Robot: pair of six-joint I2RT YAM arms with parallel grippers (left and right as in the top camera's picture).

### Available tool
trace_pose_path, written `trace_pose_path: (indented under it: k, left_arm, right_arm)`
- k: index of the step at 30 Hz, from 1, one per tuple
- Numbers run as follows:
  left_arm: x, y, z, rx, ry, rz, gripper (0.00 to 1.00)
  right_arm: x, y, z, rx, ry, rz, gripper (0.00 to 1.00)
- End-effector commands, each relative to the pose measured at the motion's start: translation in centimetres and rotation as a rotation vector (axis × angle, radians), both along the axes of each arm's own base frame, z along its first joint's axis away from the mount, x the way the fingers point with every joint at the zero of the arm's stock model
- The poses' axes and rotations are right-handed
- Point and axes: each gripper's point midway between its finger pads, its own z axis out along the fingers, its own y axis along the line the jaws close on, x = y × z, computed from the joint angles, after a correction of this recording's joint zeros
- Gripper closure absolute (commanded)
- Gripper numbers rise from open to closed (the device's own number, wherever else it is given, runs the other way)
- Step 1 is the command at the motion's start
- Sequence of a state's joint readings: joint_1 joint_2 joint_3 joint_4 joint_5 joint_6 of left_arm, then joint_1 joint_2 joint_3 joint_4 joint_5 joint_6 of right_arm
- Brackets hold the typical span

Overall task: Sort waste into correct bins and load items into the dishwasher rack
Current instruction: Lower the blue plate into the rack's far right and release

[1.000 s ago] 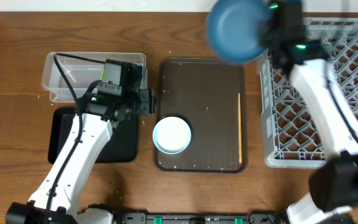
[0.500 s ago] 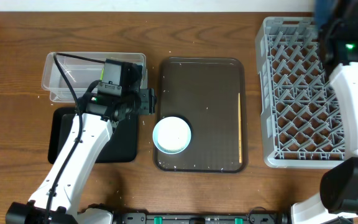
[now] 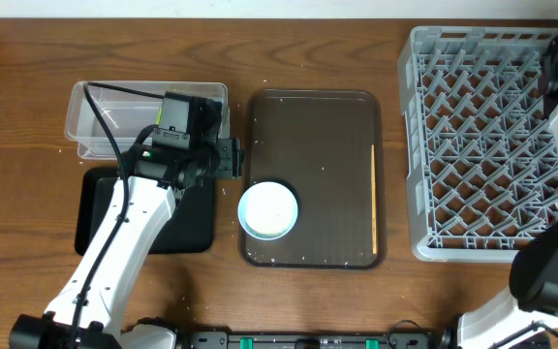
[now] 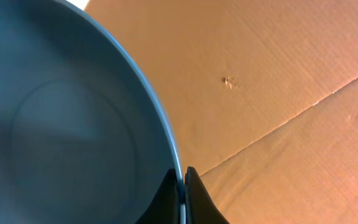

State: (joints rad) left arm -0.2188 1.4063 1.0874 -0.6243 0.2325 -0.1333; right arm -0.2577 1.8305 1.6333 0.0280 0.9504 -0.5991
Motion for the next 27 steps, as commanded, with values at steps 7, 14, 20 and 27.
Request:
trace_pose_path:
  k: [7,14,20,27]
  left_arm:
    - [-0.1,0.2,-0.7,0.008,0.018,0.006,0.36]
    - [-0.1,0.2,-0.7,0.008,0.017,0.006,0.36]
    - [-0.1,0.2,-0.6,0.008,0.017,0.006,0.36]
    - [-0.1,0.2,-0.7,0.008,0.017,0.006,0.36]
  right_arm:
    - [1.3,-2.3,-5.7,-0.020,0.157,-0.079,0.99]
    - [2.0,-2.4,-9.2,-0.010,0.230,-0.103,0.99]
    - [3.0,-0.7,-10.2,0.011,0.223,-0.074,0.99]
    - [3.8,2.0,-11.5,0.050,0.229,-0.033,0.98]
